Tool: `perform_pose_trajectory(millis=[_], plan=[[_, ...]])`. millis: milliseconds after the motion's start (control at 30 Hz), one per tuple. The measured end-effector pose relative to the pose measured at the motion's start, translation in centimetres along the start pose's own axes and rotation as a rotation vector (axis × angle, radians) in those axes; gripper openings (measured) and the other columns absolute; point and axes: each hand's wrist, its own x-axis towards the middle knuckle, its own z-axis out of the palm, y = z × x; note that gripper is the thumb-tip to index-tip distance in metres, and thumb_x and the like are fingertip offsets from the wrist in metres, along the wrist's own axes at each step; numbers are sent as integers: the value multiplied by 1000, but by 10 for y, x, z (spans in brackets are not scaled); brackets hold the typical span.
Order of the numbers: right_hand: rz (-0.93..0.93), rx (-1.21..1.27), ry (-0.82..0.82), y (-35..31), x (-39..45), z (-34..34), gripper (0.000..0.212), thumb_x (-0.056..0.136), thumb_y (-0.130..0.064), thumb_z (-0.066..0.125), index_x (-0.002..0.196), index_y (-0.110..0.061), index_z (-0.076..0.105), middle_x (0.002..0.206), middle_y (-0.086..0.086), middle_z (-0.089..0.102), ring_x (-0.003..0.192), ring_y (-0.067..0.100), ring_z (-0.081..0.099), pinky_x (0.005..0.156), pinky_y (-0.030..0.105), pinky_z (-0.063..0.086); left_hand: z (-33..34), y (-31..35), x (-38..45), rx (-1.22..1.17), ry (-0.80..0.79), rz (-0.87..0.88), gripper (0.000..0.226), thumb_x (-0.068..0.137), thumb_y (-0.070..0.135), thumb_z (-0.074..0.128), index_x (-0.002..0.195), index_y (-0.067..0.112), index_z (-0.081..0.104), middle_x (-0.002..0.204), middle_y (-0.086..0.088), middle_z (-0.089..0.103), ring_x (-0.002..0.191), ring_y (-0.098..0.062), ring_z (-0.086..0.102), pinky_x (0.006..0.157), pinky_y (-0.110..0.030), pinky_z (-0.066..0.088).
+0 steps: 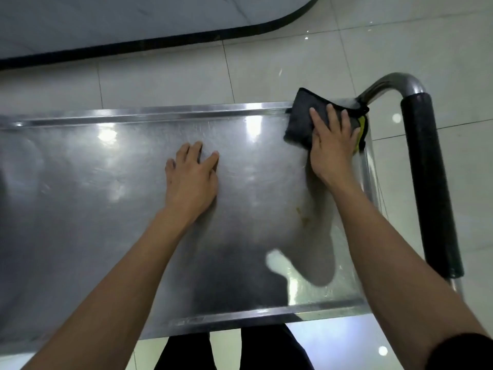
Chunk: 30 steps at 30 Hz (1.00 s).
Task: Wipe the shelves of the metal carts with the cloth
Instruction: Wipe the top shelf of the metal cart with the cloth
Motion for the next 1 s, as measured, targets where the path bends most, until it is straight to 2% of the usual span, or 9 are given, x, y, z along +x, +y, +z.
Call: perform_pose_trajectory(millis=[100,267,367,500,600,700,833,1000], plan=[[80,-2,13,21,6,-1,53,100,-41,19,152,-41,28,164,2,23,151,37,13,119,64,7,2,1,1,28,-17,18,47,101,28,47,148,23,46,162,-14,25,150,-36,15,117,-60,23],[122,33,-4,-4,-5,0,56,96,-44,18,151,-46,28,164,-2,22,152,35,9,119,63,1,6,0,1,47,-34,19,49,102,32,43,150,24,40,164,-13,20,152,-36,9,119,-62,18],[81,53,-51,-34,-27,4,55,97,-42,22,152,-47,26,165,-3,19,152,34,5,119,64,-1,8,-6,3,55,-39,40,51,102,36,41,152,27,36,165,-11,17,153,-34,9,119,-61,19],[29,58,-49,-83,-57,16,52,101,-36,37,151,-46,28,165,-2,19,152,34,6,119,64,1,4,-20,-1,11,-76,86,59,99,45,47,153,30,31,166,-8,16,154,-32,10,122,-56,17],[2,45,-66,-112,-75,24,51,102,-37,36,151,-48,27,165,-3,17,152,33,3,119,64,0,-2,-34,-19,-51,-12,93,58,94,44,58,146,24,41,158,-9,31,148,-32,25,118,-54,30],[-31,67,-79,-141,-93,28,52,101,-37,37,151,-48,28,165,-2,17,152,33,2,118,64,0,-4,-50,-42,-47,16,83,55,89,45,61,138,23,51,150,-8,40,141,-30,32,111,-53,35],[-122,140,-140,-172,-123,34,49,103,-39,34,151,-49,30,166,-4,14,153,29,-3,119,62,-6,-2,-69,-58,-7,-70,139,62,88,47,59,144,23,48,154,-7,36,145,-29,28,113,-53,33],[-132,211,-147,-176,-143,32,45,105,-48,32,150,-46,34,166,-6,15,153,25,-3,120,56,-11,-1,-70,-68,20,-70,154,67,91,53,53,149,22,40,159,-8,29,148,-29,22,113,-54,32]])
